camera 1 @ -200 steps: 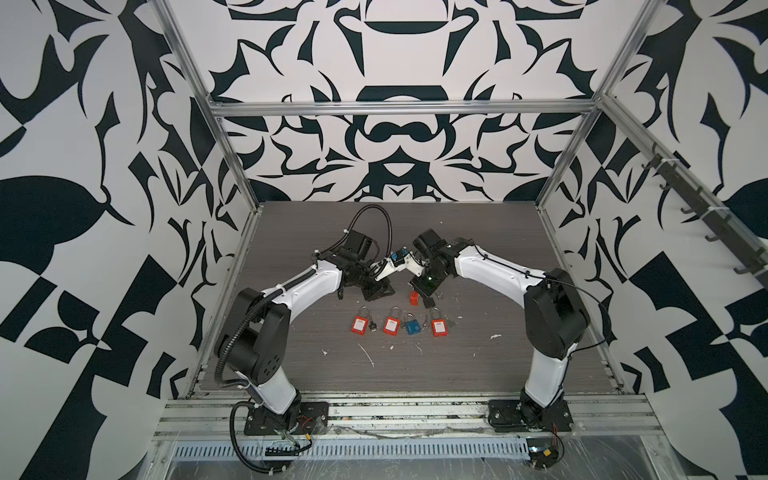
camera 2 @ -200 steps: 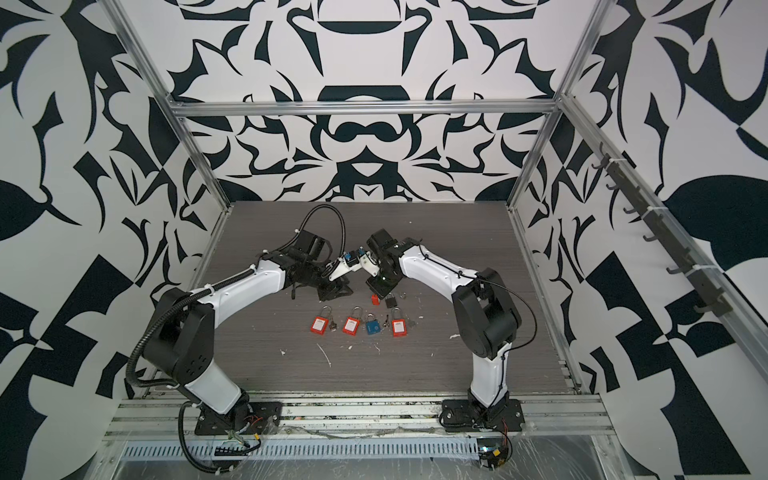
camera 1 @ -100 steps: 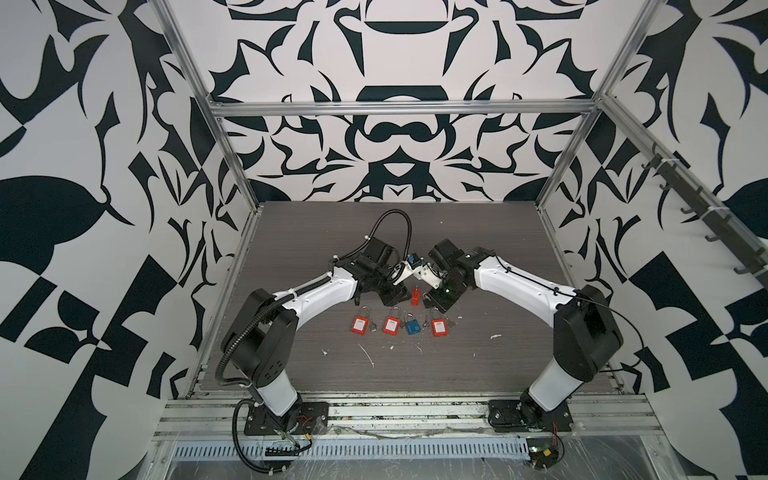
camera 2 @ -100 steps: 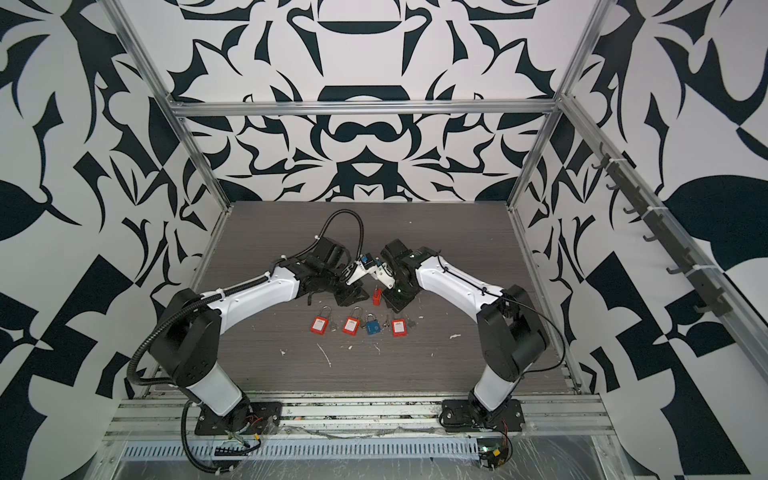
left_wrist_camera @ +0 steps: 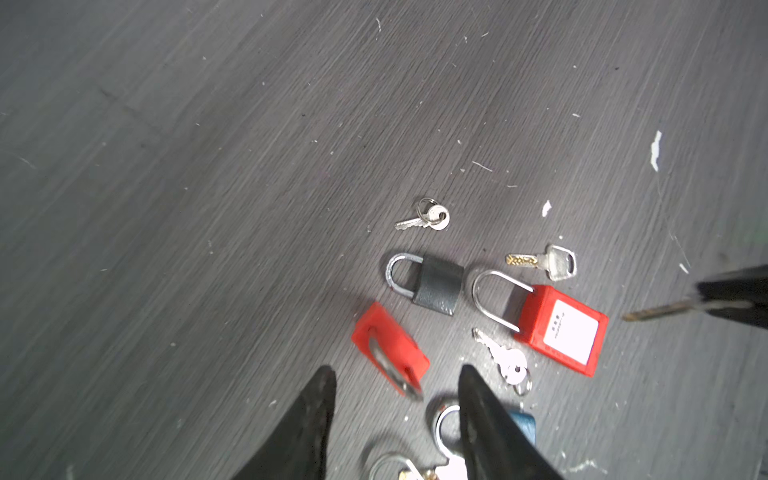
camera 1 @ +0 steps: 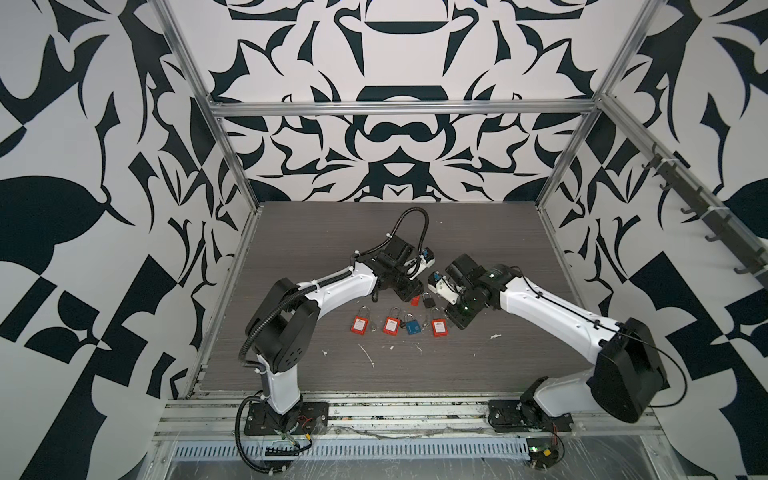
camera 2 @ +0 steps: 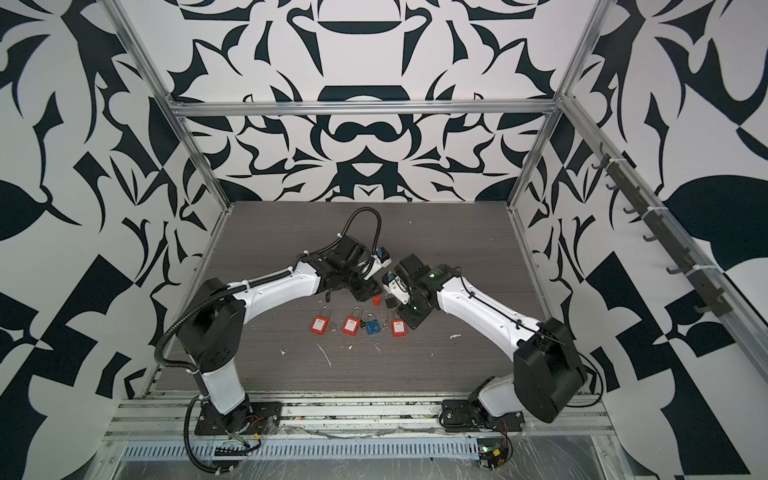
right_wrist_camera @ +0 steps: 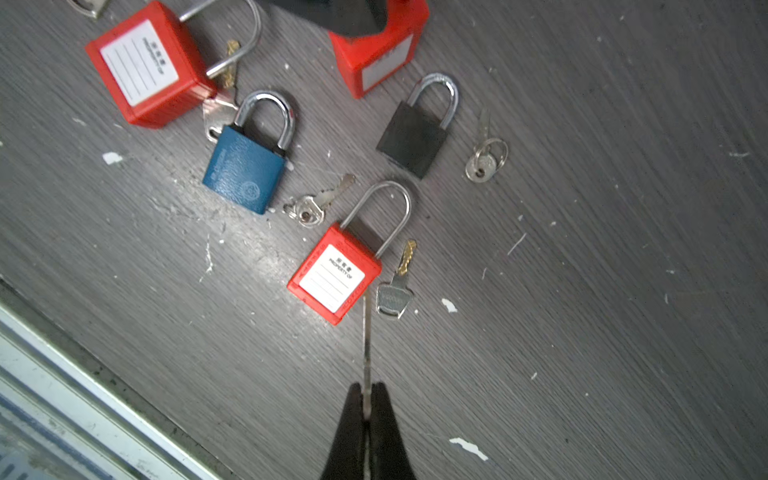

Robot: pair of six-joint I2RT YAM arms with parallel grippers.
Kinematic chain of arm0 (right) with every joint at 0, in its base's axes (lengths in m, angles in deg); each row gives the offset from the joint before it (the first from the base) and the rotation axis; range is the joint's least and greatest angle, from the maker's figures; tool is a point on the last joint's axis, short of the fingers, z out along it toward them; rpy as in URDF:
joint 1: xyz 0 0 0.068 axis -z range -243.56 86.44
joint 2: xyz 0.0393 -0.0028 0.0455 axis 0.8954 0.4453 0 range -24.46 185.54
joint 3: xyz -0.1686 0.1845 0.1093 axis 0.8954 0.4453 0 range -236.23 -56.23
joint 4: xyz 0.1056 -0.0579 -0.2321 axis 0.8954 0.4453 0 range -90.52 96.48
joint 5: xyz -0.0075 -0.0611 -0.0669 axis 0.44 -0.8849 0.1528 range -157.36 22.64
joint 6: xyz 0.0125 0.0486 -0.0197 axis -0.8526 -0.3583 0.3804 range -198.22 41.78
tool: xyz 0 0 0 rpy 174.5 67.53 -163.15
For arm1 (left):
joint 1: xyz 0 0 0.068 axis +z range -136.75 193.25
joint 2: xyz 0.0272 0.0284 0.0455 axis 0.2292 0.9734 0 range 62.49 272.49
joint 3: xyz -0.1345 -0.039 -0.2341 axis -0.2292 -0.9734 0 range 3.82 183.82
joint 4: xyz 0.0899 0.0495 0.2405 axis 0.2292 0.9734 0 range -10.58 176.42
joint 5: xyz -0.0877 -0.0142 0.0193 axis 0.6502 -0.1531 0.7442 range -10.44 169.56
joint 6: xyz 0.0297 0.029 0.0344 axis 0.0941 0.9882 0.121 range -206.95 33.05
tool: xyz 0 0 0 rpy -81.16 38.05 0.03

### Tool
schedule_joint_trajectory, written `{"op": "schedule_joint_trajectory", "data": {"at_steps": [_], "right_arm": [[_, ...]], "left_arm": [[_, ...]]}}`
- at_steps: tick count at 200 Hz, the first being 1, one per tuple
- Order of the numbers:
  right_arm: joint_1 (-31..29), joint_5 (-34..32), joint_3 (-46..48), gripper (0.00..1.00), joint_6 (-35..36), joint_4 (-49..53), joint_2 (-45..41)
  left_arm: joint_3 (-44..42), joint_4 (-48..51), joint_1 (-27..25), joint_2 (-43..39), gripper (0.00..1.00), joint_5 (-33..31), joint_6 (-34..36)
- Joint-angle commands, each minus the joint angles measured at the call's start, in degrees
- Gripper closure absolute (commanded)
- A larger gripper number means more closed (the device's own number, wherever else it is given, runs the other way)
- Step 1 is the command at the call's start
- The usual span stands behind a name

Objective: Lock with the key

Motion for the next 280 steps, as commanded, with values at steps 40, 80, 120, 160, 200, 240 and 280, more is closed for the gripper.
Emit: {"op": "schedule_joint_trajectory", "data": {"at_steps": [40, 80, 120, 160, 200, 240, 280], "right_arm": [[1.23, -1.47, 0.83, 1.0, 1.42, -0.14, -1.05], [1.32, -1.38, 0.99, 1.0, 1.33, -0.37, -0.53], [1.28, -1.21, 0.47, 1.0, 0.48, -0.7, 0.21], [1.33, -0.99, -0.49, 1.0, -1.96, -1.42, 0.99], [1.34, -0.11, -1.46, 1.0, -9.47, -4.42, 2.01], [1.35, 1.95, -2.25, 1.0, -16.0, -8.76, 4.03], [1.24, 4.27, -3.29, 1.0, -21.57, -13.27, 5.95]], "left_arm": [[4.45, 5.73, -0.51, 3.82, 0.61, -3.32, -1.98], [5.07, 8.01, -0.51, 3.91, 0.76, -2.39, 0.0], [6.38, 10.23, 0.47, 4.17, 0.89, -1.19, 3.14], [9.15, 14.52, 4.7, 4.86, 1.0, 7.13, 6.69], [14.79, 26.49, 10.17, 7.71, 1.0, 20.36, 15.34], [19.55, 35.61, 13.51, 12.19, 1.0, 28.43, 21.49], [25.37, 41.91, 14.03, 18.1, 1.0, 32.78, 26.48]]}}
